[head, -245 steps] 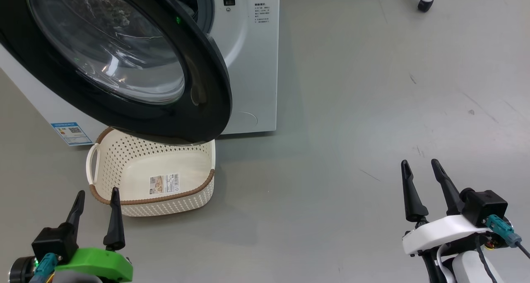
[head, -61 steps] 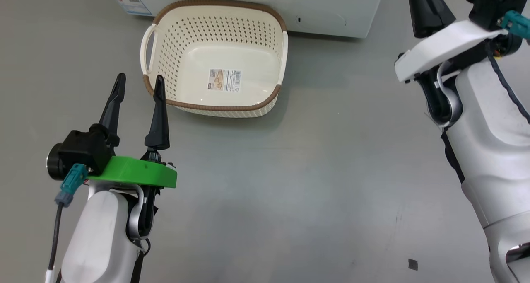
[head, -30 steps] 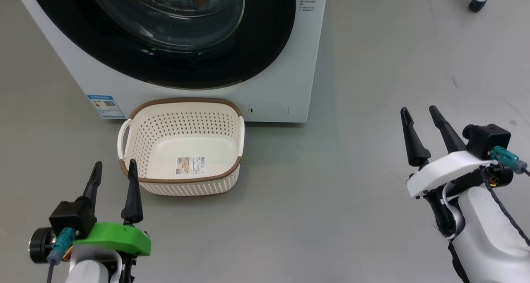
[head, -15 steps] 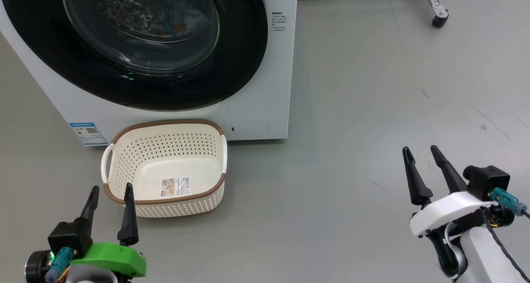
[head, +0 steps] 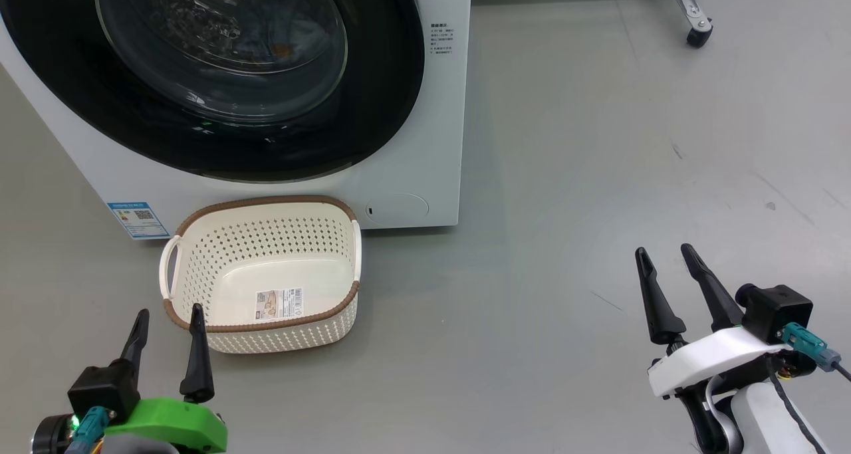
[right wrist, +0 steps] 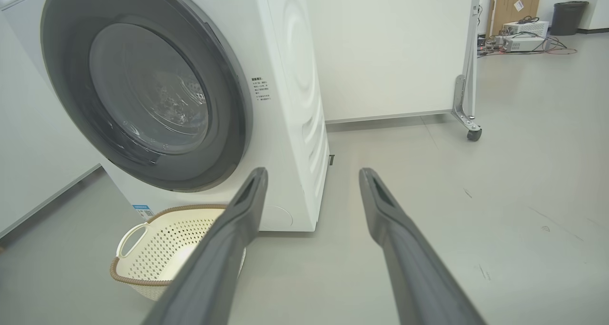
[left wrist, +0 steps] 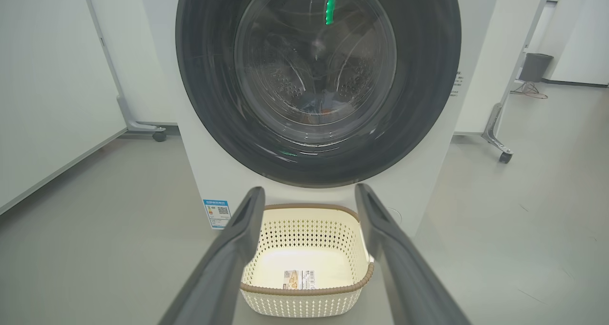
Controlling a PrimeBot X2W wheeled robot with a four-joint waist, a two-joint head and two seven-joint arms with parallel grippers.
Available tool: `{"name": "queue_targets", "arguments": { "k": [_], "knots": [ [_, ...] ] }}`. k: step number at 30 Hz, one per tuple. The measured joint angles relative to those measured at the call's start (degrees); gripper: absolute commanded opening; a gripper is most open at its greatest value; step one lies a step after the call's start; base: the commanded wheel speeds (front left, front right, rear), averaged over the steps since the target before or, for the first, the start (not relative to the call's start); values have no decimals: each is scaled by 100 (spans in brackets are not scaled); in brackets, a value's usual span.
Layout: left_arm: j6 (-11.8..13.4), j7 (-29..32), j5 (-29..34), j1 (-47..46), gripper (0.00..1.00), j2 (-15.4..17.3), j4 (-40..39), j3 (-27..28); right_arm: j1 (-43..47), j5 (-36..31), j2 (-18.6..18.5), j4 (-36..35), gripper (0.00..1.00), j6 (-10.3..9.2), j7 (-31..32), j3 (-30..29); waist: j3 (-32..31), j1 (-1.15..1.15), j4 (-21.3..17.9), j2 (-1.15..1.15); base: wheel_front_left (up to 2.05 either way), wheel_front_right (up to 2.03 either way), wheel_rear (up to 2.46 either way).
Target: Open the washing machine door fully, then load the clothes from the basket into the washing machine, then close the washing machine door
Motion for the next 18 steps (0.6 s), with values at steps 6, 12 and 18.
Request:
{"name": "queue_targets", "arguments": {
  "k": [6, 12, 18],
  "knots": [
    [0, 0, 0, 13, 100, -3, 3, 21, 124, -87, 12, -141, 100, -1, 0, -88, -42, 0, 3, 0, 0, 0, 0],
    [0, 0, 0, 88, 100, -8, 12, 37, 230, -156, 15, -215, 100, -8, 0, -115, -95, 0, -1, 0, 0, 0, 0],
    [0, 0, 11, 88, 100, -11, 11, 38, 349, -193, 57, -288, 100, -8, 0, -151, -127, 0, 0, 0, 0, 0, 0]
  ]
}}
